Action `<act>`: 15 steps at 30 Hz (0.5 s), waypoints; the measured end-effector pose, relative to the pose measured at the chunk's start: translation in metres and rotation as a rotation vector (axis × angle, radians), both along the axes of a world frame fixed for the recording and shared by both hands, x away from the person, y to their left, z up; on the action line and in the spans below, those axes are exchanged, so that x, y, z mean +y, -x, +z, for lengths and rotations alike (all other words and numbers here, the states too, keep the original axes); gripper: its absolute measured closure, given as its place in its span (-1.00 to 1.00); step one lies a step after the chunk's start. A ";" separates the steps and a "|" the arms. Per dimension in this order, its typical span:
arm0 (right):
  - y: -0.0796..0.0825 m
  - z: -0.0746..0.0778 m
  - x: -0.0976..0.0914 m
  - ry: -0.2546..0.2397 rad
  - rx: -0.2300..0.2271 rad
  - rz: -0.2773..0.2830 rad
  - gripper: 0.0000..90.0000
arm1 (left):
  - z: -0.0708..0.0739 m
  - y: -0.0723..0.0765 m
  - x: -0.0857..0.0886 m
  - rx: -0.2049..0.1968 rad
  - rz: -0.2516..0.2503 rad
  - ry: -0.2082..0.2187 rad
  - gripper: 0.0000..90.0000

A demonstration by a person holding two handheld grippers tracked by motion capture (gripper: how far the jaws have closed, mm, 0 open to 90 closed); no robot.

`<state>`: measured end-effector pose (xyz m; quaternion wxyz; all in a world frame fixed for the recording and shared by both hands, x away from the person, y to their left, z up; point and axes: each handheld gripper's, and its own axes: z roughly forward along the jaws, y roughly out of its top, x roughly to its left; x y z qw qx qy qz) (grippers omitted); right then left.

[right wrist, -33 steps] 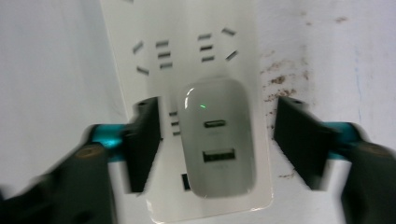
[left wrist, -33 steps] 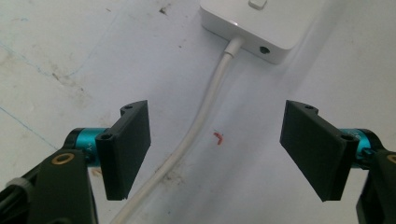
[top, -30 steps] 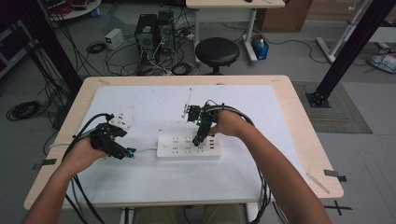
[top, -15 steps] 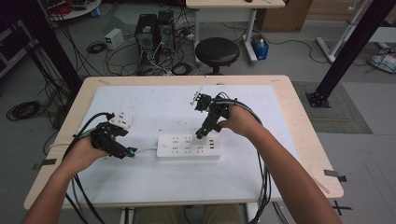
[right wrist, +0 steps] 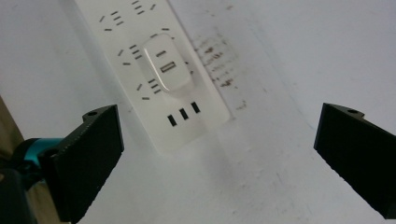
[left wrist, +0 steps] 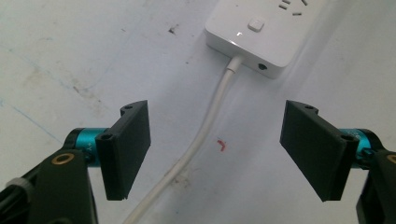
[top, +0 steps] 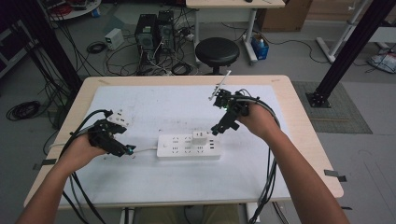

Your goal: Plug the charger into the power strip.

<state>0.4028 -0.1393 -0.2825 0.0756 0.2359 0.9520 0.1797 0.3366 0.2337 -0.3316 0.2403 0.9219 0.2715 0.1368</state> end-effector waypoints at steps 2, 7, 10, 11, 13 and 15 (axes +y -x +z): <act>0.003 0.006 -0.011 -0.022 0.001 -0.027 -0.98 | 0.002 -0.001 0.001 -0.006 0.010 0.004 -0.46; 0.013 0.017 -0.039 -0.059 -0.023 -0.077 -0.98 | 0.005 -0.003 0.008 -0.011 0.045 0.021 -0.60; 0.020 0.020 -0.054 -0.047 -0.029 -0.092 -0.98 | 0.006 -0.004 0.011 -0.016 0.050 0.028 -0.60; 0.021 0.021 -0.059 -0.044 -0.031 -0.094 -0.98 | 0.006 -0.004 0.012 -0.015 0.055 0.031 -0.60; 0.023 0.021 -0.063 -0.045 -0.034 -0.101 -0.98 | 0.007 -0.004 0.012 -0.017 0.056 0.031 -0.60; 0.027 0.022 -0.074 -0.047 -0.039 -0.116 -0.98 | 0.008 -0.003 0.014 -0.021 0.063 0.030 -0.60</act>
